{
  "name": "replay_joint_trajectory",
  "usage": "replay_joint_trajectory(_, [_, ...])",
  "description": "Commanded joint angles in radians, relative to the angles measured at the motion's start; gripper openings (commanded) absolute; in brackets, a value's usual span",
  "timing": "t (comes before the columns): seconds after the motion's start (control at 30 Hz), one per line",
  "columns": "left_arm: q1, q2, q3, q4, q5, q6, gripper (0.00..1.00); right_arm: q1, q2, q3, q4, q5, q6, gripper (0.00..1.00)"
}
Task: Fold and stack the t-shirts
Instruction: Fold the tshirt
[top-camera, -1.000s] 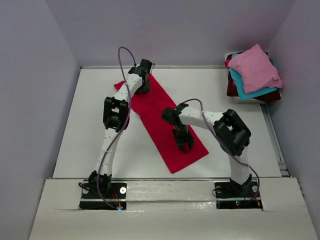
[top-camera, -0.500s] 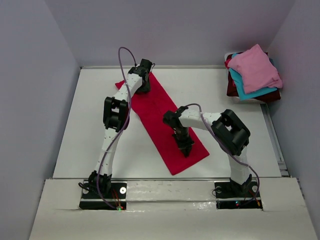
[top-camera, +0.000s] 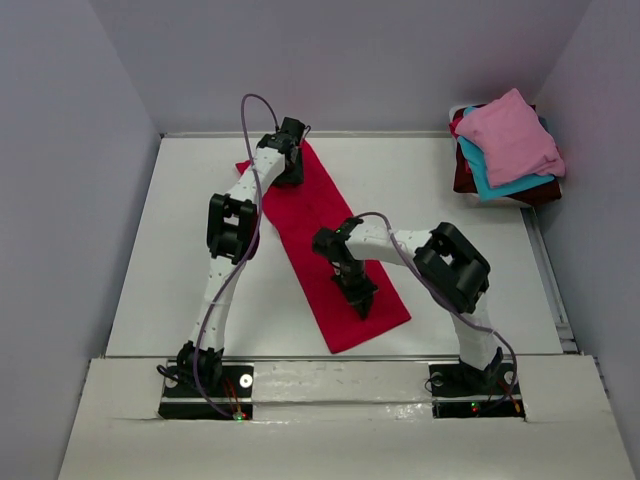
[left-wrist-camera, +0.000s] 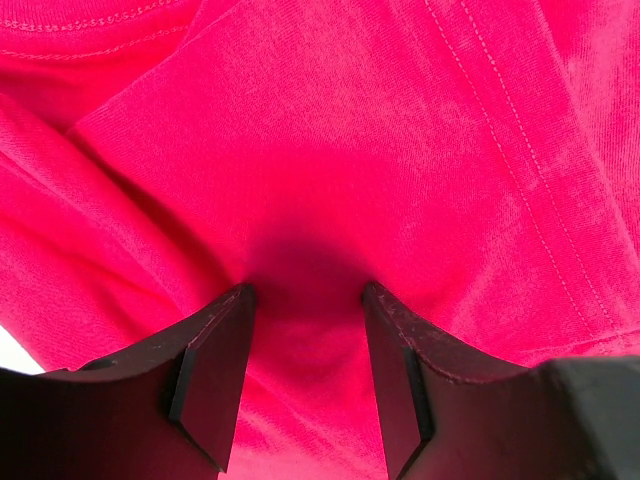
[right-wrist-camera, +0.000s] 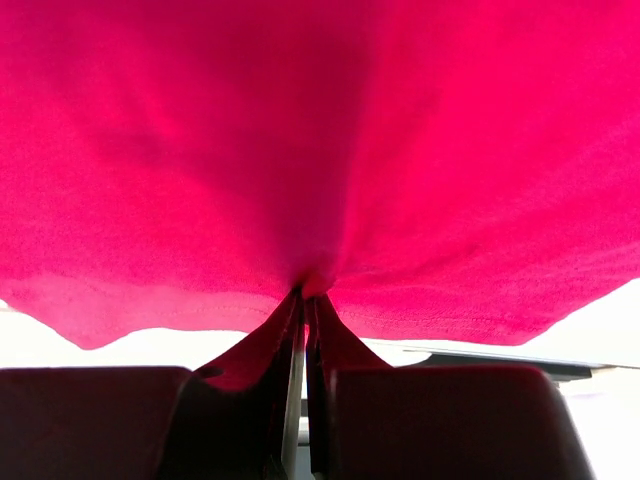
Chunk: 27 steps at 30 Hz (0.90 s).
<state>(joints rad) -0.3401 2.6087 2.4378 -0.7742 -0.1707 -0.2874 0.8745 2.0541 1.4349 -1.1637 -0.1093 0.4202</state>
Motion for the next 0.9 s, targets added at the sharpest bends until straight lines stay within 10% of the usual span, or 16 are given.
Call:
replay_joint_trajectory(0.0, [-0.039, 0.068, -0.005, -0.051, 0.065, 0.056, 0.59, 0.037, 0.009, 0.074, -0.031, -0.039, -0.034, 0.1])
replay_joint_trajectory(0.87, [-0.129, 0.082, 0.0, -0.008, 0.151, 0.159, 0.6, 0.113, 0.055, 0.219, -0.094, -0.078, -0.052, 0.1])
